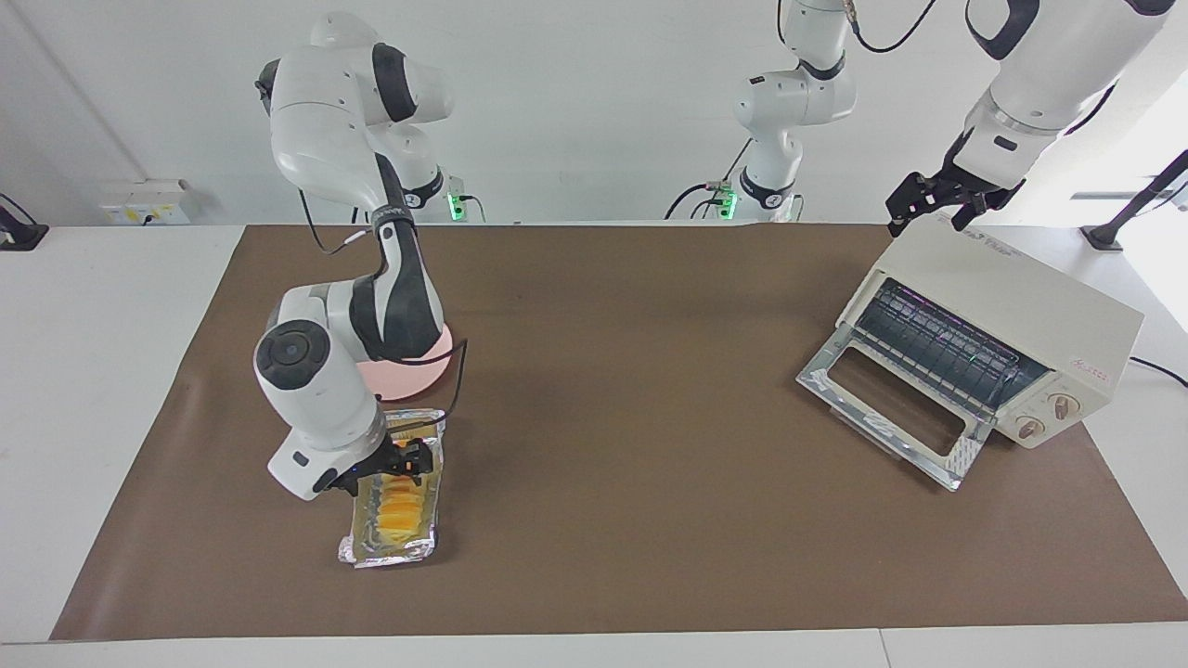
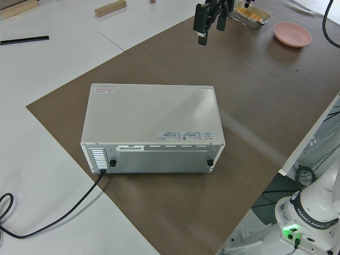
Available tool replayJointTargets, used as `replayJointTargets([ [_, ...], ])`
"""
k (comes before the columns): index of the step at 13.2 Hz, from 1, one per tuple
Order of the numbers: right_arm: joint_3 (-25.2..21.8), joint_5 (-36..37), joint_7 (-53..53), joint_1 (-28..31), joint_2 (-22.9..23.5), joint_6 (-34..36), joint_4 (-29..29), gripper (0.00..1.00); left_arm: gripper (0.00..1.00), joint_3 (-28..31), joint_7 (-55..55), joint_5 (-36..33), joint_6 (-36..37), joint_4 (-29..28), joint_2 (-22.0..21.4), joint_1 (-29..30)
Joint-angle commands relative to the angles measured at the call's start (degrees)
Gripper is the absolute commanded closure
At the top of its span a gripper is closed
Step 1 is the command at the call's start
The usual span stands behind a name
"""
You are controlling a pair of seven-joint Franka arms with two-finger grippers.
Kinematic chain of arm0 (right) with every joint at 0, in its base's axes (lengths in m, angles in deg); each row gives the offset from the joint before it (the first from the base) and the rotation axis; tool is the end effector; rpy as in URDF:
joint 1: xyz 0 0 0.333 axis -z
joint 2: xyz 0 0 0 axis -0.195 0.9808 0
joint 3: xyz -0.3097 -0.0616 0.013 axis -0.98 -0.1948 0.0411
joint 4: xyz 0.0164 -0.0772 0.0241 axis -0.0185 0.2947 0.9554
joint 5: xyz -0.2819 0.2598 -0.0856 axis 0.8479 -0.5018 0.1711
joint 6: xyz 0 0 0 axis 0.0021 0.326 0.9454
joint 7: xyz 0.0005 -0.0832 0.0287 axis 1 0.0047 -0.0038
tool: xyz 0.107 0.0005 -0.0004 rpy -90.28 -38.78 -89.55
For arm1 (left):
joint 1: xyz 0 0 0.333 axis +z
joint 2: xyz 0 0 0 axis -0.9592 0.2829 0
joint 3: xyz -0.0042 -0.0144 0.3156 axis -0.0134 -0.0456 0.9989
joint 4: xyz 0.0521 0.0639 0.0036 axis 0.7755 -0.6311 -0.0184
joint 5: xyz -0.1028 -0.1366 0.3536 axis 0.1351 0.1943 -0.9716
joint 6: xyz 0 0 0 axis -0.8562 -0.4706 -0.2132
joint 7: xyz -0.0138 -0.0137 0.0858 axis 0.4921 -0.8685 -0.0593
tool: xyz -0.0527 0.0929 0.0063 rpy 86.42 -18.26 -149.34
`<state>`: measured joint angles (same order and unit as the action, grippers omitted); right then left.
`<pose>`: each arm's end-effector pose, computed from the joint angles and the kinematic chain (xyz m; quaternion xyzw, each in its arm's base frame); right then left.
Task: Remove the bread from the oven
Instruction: 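Lift the bread rolls from the tray with the right gripper onto the plate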
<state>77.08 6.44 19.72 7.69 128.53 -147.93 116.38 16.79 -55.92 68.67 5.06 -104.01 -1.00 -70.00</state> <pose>0.7407 0.0820 0.3348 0.9971 0.0733 0.0168 0.0091 0.5189 -0.0233 0.6251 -0.9982 -0.0098 0.0589 0.0067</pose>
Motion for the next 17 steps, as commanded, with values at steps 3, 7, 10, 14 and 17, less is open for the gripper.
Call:
replayJointTargets([
  [3, 0.04, 1.94, 2.15, -0.05, -4.41, -6.56, 10.09, 0.48, 0.00, -0.47, -0.47, 0.84, -0.85, -1.61, -1.55, 1.09],
  [7, 0.04, 1.85, 2.33, 0.30, -5.38, -10.36, 12.84, 1.00, 0.00, -0.47, -0.38, 0.84, -0.85, -1.61, -1.55, 1.09],
  [10, 0.12, 1.85, 1.80, 0.66, -5.91, -0.83, 7.24, 1.00, 0.00, -0.47, -0.47, 0.84, -0.85, -1.61, -1.55, 1.09],
  [14, 0.56, 0.63, 2.85, -0.05, -21.06, 11.43, 15.15, 1.00, 0.00, -0.47, -0.47, 0.84, -0.85, -1.61, -1.55, 1.09],
  [17, 0.56, -2.89, 3.03, 0.04, -38.11, 1.64, 39.46, 1.00, 0.00, -0.47, -0.47, 0.84, -0.85, -1.61, -1.55, 1.09],
])
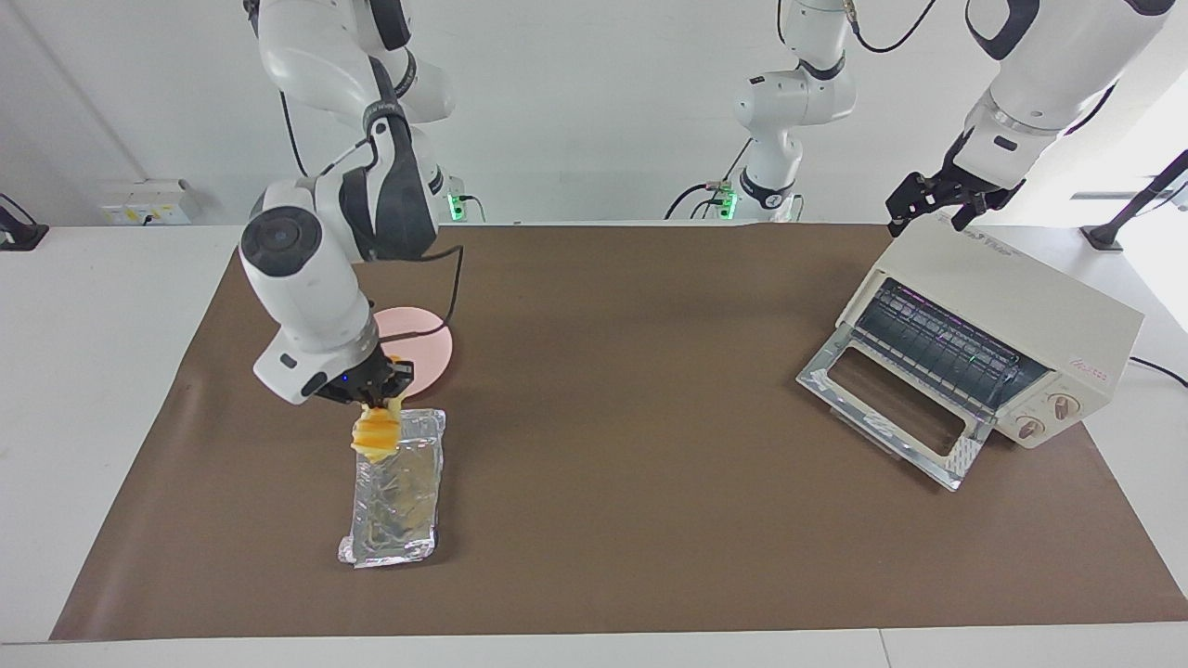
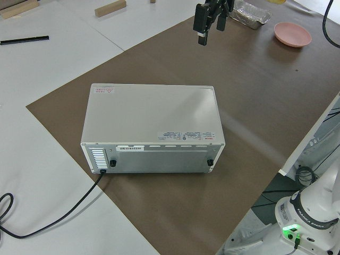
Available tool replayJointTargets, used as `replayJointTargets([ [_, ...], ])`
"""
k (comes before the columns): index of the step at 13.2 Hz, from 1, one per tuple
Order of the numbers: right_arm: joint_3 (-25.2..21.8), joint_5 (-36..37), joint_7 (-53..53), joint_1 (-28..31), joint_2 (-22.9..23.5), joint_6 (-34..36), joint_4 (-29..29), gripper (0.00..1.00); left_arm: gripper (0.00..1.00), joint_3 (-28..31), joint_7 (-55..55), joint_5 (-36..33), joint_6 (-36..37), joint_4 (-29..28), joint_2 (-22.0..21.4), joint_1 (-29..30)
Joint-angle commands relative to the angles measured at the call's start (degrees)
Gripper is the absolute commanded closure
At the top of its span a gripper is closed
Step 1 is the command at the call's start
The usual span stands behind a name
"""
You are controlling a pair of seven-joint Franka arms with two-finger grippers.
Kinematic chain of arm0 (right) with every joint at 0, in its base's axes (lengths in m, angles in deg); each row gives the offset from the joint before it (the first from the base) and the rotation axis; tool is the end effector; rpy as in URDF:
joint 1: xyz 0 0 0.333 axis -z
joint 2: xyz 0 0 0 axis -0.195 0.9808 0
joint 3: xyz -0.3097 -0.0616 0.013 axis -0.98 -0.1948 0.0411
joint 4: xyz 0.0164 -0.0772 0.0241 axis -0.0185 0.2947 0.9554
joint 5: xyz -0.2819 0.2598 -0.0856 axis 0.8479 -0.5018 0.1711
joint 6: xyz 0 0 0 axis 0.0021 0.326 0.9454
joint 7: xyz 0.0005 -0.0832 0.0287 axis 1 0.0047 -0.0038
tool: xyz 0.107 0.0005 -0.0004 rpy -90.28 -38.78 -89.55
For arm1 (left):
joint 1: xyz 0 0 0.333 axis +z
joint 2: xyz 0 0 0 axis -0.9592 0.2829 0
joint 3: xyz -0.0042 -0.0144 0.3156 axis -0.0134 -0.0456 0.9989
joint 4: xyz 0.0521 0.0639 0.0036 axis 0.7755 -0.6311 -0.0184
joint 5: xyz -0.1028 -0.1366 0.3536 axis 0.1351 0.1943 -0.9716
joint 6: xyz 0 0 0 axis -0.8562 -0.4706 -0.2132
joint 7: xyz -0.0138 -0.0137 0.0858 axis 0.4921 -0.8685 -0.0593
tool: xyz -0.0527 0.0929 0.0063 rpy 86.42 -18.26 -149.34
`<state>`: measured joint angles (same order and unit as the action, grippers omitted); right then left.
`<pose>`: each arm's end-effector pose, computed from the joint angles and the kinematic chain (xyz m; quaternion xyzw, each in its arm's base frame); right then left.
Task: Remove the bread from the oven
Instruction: 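Lift the bread rolls from the tray with the right gripper onto the plate, then release the rolls on the pink plate and retract the right gripper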
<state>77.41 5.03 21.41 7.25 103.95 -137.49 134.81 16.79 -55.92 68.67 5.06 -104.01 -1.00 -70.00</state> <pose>0.6364 0.0853 0.4648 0.9976 0.0646 -0.0205 0.0145 0.5189 -0.0233 0.6251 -0.9982 -0.0098 0.0589 0.0067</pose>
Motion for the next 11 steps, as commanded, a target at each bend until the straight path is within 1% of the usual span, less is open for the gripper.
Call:
replayJointTargets([
  [1, 0.23, -1.49, 1.33, 0.48, -17.85, -14.15, 29.21, 1.00, 0.00, -0.47, -0.47, 0.84, -0.85, -1.61, -1.55, 1.09],
  [2, 0.23, -1.67, 1.25, 0.57, -20.93, -19.43, 36.00, 1.00, 0.00, -0.47, -0.47, 0.84, -0.85, -1.61, -1.55, 1.09],
  [4, 0.23, -1.84, 0.81, 0.74, -24.20, -31.20, 47.26, 1.00, 0.00, -0.47, -0.47, 0.84, -0.85, -1.61, -1.55, 1.09],
  [5, 0.23, -1.84, 0.55, 1.09, -24.48, -34.65, 50.10, 1.00, 0.00, -0.47, -0.47, 0.84, -0.85, -1.61, -1.55, 1.09],
  [8, 0.23, -1.84, -0.25, 1.62, -21.86, -45.28, 55.56, 1.00, 0.00, -0.47, -0.47, 0.84, -0.85, -1.61, -1.55, 1.09],
  [9, 0.23, -1.84, -0.25, 1.71, -21.15, -46.97, 56.27, 1.00, 0.00, -0.47, -0.47, 0.84, -0.85, -1.61, -1.55, 1.09],
  [11, 0.23, -1.84, -0.16, 1.80, -21.05, -46.64, 56.02, 1.00, 0.00, -0.47, -0.47, 0.84, -0.85, -1.61, -1.55, 1.09],
])
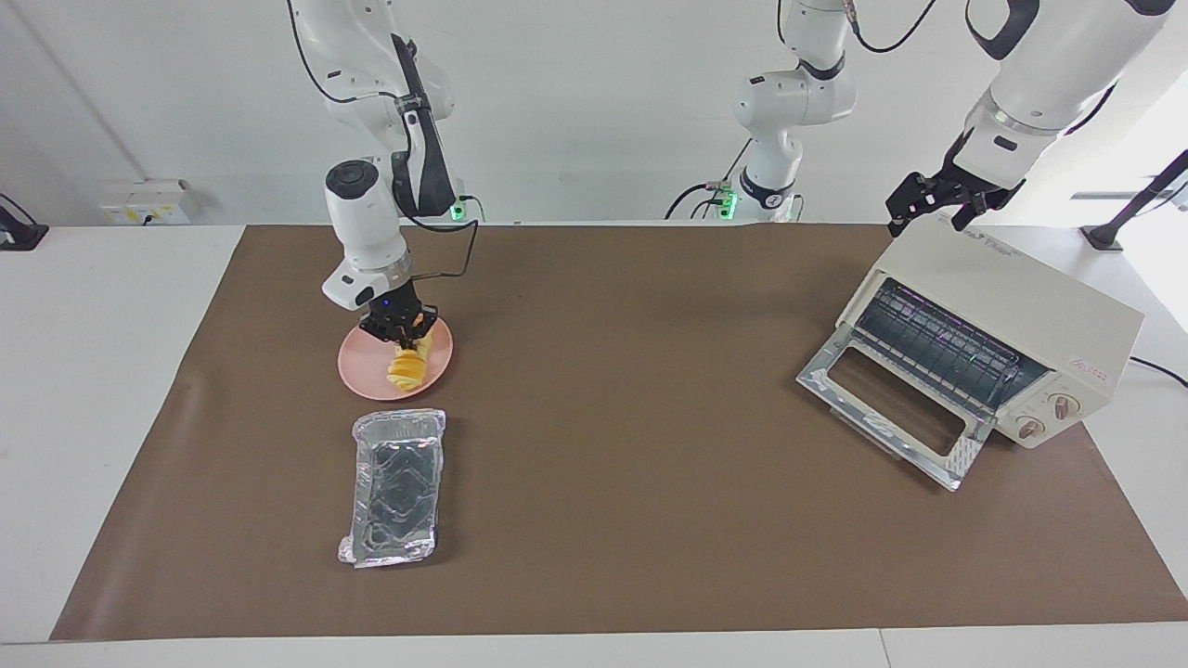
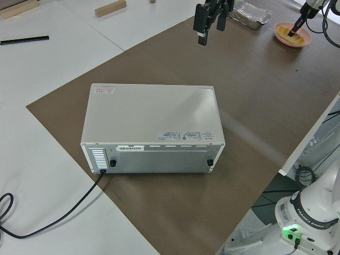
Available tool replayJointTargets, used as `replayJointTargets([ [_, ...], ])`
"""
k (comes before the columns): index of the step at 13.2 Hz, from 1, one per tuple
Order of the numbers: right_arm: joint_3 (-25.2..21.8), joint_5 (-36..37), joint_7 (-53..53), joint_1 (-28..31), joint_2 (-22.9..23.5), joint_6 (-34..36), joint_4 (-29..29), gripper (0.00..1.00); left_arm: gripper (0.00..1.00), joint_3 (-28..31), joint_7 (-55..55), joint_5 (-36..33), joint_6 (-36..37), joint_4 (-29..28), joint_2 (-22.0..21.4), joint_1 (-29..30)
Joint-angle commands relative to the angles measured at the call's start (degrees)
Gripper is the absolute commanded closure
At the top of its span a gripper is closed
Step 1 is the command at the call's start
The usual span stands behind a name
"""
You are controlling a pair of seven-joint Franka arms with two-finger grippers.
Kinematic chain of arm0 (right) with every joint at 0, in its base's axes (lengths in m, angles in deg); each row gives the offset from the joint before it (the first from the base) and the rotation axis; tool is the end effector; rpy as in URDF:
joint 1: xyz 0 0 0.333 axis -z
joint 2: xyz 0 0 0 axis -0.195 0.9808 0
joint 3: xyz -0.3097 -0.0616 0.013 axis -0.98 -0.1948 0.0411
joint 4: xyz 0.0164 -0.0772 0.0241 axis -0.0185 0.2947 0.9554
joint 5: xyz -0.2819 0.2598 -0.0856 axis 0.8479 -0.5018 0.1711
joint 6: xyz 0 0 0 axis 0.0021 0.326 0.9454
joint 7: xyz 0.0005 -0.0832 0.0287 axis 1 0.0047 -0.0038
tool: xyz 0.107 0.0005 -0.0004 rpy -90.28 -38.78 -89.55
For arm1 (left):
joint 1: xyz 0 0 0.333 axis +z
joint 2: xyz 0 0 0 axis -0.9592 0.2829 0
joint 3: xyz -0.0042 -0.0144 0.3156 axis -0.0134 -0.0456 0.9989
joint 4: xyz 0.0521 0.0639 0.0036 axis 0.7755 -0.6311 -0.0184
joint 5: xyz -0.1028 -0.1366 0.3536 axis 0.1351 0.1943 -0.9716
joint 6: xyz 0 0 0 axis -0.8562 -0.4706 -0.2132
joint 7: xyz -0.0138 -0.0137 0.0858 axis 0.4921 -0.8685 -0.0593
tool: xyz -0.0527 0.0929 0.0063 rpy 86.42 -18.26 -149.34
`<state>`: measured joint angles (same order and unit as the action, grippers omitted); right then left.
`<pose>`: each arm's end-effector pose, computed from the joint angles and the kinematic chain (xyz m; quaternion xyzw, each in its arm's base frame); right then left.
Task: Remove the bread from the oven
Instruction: 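Release the rolls on the pink plate and retract the right gripper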
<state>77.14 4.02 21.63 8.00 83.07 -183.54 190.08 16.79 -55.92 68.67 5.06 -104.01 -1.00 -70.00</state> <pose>0.4582 0.0600 0.3106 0.9949 0.0613 0.0801 0.0050 0.5189 -0.0233 0.6251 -0.9982 -0.0098 0.0589 0.0067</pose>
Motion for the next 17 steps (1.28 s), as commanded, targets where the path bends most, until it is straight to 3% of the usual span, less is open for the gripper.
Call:
replayJointTargets([
  [1, 0.51, -0.83, -0.47, 1.05, -0.27, -0.06, 0.40, 0.01, 0.00, -0.47, -0.47, 0.84, -0.85, -1.61, -1.55, 1.09],
  [2, 0.51, -0.83, -0.56, 0.87, -0.88, 3.51, -1.35, 0.00, 0.00, -0.47, -0.47, 0.84, -0.85, -1.61, -1.55, 1.09],
  [3, 0.51, -0.83, -0.56, 0.70, -1.23, 11.29, -5.80, 0.00, 0.00, -0.47, -0.47, 0.84, -0.85, -1.61, -1.55, 1.09],
  [6, 0.42, -0.92, -2.47, 1.13, -0.10, 37.57, -27.05, 0.00, 0.00, -0.47, -0.47, 0.84, -0.85, -1.61, -1.55, 1.09],
  [12, -0.02, -0.66, -11.19, 3.76, 2.80, 63.18, -53.18, 0.00, 0.00, -0.47, -0.47, 0.84, -0.76, -1.61, -1.55, 1.09],
  [14, 0.07, -0.92, -11.28, 5.17, 3.42, 66.47, -55.94, 0.00, 0.00, -0.47, -0.47, 0.84, -0.85, -1.61, -1.55, 1.09],
  [17, 0.07, -1.01, -11.10, 6.76, 3.60, 65.95, -55.24, 0.00, 0.00, -0.47, -0.47, 0.84, -0.85, -1.61, -1.55, 1.09],
])
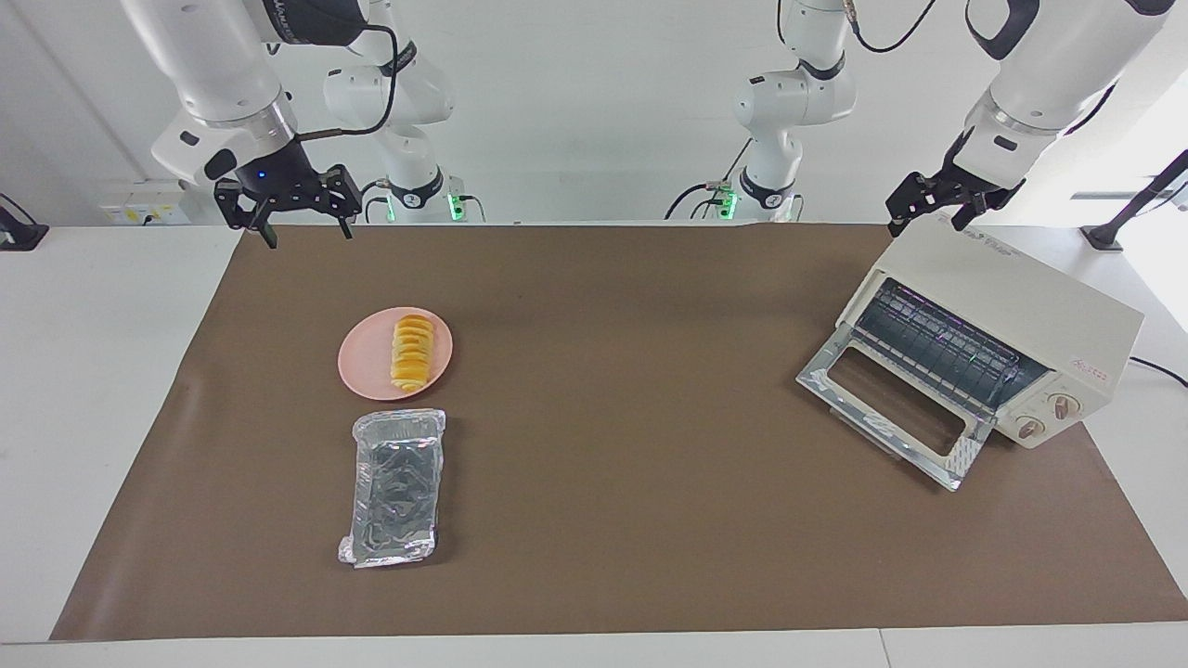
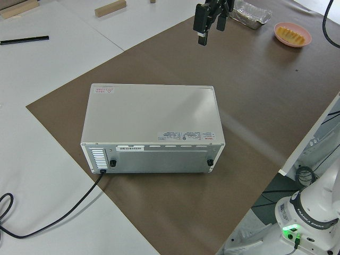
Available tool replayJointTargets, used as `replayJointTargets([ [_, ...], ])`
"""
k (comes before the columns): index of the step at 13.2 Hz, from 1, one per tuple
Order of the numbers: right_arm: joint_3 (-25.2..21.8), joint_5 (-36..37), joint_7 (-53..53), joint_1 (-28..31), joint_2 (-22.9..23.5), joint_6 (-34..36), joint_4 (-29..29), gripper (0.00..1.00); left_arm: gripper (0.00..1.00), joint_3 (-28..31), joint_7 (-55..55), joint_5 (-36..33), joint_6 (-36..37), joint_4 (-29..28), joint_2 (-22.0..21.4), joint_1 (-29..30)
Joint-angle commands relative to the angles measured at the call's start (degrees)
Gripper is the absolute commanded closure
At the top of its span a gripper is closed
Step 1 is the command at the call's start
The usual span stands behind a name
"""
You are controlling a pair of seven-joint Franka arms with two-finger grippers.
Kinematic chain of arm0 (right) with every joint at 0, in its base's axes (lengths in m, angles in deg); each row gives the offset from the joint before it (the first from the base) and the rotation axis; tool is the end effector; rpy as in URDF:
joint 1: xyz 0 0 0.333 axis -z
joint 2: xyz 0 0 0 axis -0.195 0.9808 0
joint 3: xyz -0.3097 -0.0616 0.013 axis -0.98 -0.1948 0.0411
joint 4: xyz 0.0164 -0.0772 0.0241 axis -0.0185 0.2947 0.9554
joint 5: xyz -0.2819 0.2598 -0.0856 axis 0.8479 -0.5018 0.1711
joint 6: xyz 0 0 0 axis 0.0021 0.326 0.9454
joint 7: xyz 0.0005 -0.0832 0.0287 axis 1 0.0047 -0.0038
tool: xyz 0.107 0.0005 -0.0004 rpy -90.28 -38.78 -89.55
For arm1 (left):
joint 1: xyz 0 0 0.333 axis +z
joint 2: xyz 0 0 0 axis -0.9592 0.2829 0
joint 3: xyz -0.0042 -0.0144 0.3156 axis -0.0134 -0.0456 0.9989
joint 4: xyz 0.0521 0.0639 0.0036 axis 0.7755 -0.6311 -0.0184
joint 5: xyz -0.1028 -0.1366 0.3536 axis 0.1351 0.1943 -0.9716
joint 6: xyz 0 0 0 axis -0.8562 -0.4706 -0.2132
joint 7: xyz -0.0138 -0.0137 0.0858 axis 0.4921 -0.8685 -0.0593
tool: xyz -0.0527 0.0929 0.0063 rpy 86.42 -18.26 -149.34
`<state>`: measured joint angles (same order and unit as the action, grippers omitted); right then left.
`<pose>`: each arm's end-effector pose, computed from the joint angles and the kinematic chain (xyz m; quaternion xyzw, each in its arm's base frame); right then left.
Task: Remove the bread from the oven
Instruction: 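Release the rolls on the pink plate and retract the right gripper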
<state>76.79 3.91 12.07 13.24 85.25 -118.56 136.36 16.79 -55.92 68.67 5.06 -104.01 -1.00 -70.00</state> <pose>0.5336 0.0143 0.6178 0.9958 0.0822 -0.0385 0.0141 0.5189 -0.0233 0.6251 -0.9982 -0.0098 0.0589 0.0067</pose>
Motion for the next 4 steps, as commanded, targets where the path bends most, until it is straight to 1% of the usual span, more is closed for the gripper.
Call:
replayJointTargets([
  [1, 0.33, -0.90, -1.54, 1.43, 1.34, 0.96, -1.43, 0.00, 0.00, -0.47, -0.47, 0.84, -0.76, -1.61, -1.55, 1.09],
  [3, 0.33, -1.07, -1.54, 1.52, 1.60, 1.05, -1.51, 0.00, 0.00, -0.47, -0.47, 0.84, -0.76, -1.61, -1.55, 1.09],
  [4, 0.24, -2.55, -1.45, 1.69, 1.61, 0.96, -1.51, 0.00, 0.00, -0.47, -0.47, 0.84, -0.85, -1.61, -1.55, 1.09],
])
